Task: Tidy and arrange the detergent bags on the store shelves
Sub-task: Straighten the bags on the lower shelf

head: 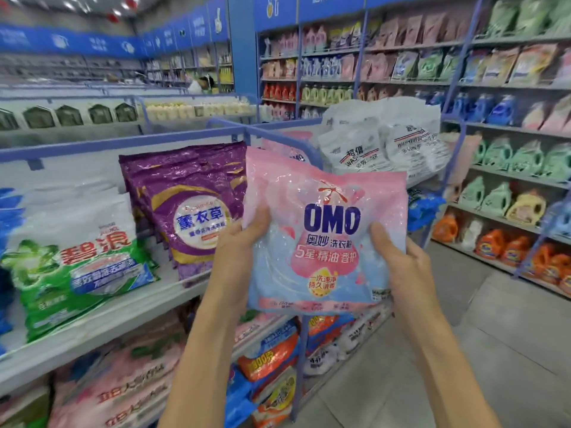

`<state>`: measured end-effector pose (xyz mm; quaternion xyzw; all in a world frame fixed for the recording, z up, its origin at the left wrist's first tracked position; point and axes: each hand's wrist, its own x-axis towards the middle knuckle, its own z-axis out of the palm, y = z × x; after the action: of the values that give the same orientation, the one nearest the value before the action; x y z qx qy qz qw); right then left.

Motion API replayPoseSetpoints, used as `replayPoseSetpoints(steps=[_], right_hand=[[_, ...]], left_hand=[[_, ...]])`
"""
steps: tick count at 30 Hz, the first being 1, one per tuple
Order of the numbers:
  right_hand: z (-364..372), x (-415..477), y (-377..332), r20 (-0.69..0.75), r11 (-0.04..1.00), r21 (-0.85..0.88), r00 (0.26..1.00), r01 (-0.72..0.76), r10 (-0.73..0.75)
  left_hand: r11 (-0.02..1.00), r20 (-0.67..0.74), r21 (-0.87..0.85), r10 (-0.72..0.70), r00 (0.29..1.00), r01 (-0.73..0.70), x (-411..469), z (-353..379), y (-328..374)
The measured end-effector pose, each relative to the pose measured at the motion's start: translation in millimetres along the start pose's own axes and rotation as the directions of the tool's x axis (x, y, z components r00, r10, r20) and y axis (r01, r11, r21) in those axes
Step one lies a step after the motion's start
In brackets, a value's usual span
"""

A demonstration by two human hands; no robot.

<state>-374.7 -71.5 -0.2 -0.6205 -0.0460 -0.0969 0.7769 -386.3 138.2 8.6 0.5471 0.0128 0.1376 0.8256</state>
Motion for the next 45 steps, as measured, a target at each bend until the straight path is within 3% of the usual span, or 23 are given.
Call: replayPoseSetpoints(steps=[11,21,25,31,40,45], right_hand=[[-96.9,240.4,7.6,0.196,1.000,0.022,0.981,-0.016,0.012],[-99.1,412.5,27.9,0.361,0.999,0.033,0.932,0.012,-0.023],[-83.3,471.8,58.1,0.400,0.998,0.037,0.916,-0.054,0.034],[-45.7,538.1,107.2,0.542,0.966,0.039,0.818,-0.254,0.193],[25.0,629.0,142.5,0.680,0.920,-0.018,0.670,-0.392,0.299],[59.9,664.5,144.6,0.679,0.897,-0.014,0.654,-0.442,0.333]], left_hand=[[0.991,-0.174,0.059,0.129,0.976,-0.120,158.8,146.0,-66.6],[0.961,-0.322,0.226,0.230,0.918,-0.162,290.4,197.9,-104.8],[0.928,-0.471,0.342,0.306,0.828,-0.149,336.3,205.5,-125.6],[0.906,-0.642,0.410,0.371,0.671,-0.108,388.1,187.0,-144.4],[0.878,-0.747,0.474,0.437,0.501,-0.060,438.3,151.3,-144.4],[0.887,-0.799,0.462,0.424,0.426,-0.015,465.4,138.8,-136.7]])
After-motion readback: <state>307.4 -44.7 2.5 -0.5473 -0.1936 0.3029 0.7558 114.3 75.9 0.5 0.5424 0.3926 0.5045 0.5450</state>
